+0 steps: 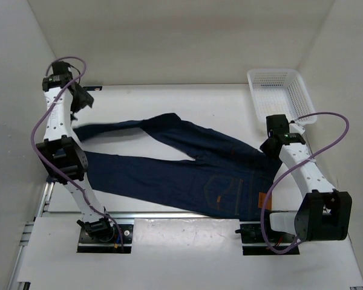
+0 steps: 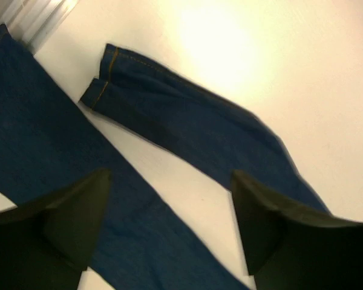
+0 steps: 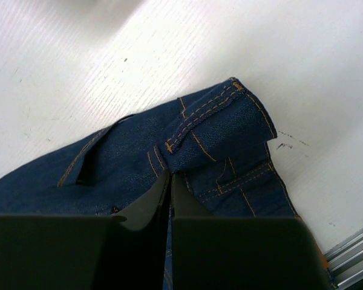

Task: Fold and stack the trousers
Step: Flatten the trousers out

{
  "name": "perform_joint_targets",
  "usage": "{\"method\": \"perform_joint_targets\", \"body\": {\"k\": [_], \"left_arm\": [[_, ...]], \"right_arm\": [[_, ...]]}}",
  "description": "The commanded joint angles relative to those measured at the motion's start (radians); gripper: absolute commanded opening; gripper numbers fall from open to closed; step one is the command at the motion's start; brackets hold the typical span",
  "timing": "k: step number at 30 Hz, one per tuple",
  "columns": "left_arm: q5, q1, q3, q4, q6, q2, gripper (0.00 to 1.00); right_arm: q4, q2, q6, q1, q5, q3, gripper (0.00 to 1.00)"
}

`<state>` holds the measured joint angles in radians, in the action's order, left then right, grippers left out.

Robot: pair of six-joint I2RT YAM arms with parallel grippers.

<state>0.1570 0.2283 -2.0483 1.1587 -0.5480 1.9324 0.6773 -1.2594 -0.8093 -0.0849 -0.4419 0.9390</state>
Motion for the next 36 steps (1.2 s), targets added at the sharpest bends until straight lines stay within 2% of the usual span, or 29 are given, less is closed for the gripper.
{"method": "perform_joint_targets", "body": {"k": [1,5,6,8,9,10,12,13,14,15,18,19,20,24,26,27,28,30,32,36], "left_arm": [[-0.014,-0.027,0.094,0.010,0.011,-0.009,0.97],[-0.014,-0.061,0.077,0.010,0.037,0.006,1.00],[-0.014,-0.061,0.065,0.010,0.052,0.007,0.95],[-0.014,-0.086,0.051,0.030,0.083,0.020,0.53],[-0.014,-0.102,0.051,0.030,0.095,0.030,0.27],[0.031,-0.103,0.051,0.042,0.095,0.030,0.10],[0.052,-0.116,0.135,0.042,0.077,0.017,0.10],[0.052,-0.116,0.189,-0.008,0.068,-0.022,0.10],[-0.023,-0.074,0.300,-0.042,0.068,-0.042,0.12],[-0.077,-0.045,0.353,-0.075,0.068,-0.059,0.23],[-0.178,0.060,0.504,-0.166,0.077,-0.091,0.43],[-0.195,0.075,0.523,-0.180,0.077,-0.092,0.54],[-0.242,0.088,0.534,-0.191,0.101,-0.075,0.55],[-0.252,0.097,0.496,-0.191,0.111,0.006,0.55],[-0.252,0.097,0.471,-0.182,0.111,0.029,0.58],[-0.235,0.109,0.458,-0.171,0.096,0.039,0.66],[-0.235,0.132,0.458,-0.171,0.082,0.039,0.68],[-0.235,0.164,0.470,-0.183,0.082,0.048,0.68],[-0.284,0.204,0.470,-0.194,0.103,0.062,0.63],[-0.303,0.204,0.432,-0.183,0.138,0.111,0.59]], "right_arm": [[-0.025,-0.011,0.045,0.028,-0.018,0.066,0.00],[-0.025,-0.047,0.067,0.037,-0.018,0.086,0.00],[-0.025,-0.057,0.077,0.037,-0.018,0.086,0.00],[-0.034,-0.057,0.078,0.037,-0.009,0.095,0.00],[-0.035,-0.057,0.078,0.037,-0.009,0.095,0.00],[-0.035,-0.057,0.087,0.037,-0.009,0.095,0.00],[-0.035,-0.057,0.087,0.037,-0.009,0.095,0.00],[-0.035,-0.057,0.087,0.037,-0.009,0.095,0.00],[-0.035,-0.057,0.097,0.037,-0.009,0.095,0.00],[-0.035,-0.057,0.098,0.037,0.003,0.095,0.00],[-0.035,-0.037,0.107,0.037,0.035,0.084,0.00],[-0.035,-0.037,0.107,0.037,0.035,0.084,0.00],[-0.035,-0.028,0.107,0.037,0.046,0.074,0.00],[-0.045,-0.028,0.107,0.037,0.057,0.049,0.00],[-0.054,-0.028,0.107,0.037,0.066,0.040,0.00],[-0.055,-0.028,0.107,0.037,0.066,0.040,0.00],[-0.055,-0.028,0.107,0.037,0.066,0.040,0.00],[-0.055,-0.028,0.107,0.037,0.075,0.040,0.00],[-0.055,-0.028,0.116,0.037,0.075,0.040,0.00],[-0.064,-0.028,0.116,0.037,0.085,0.040,0.00]]}}
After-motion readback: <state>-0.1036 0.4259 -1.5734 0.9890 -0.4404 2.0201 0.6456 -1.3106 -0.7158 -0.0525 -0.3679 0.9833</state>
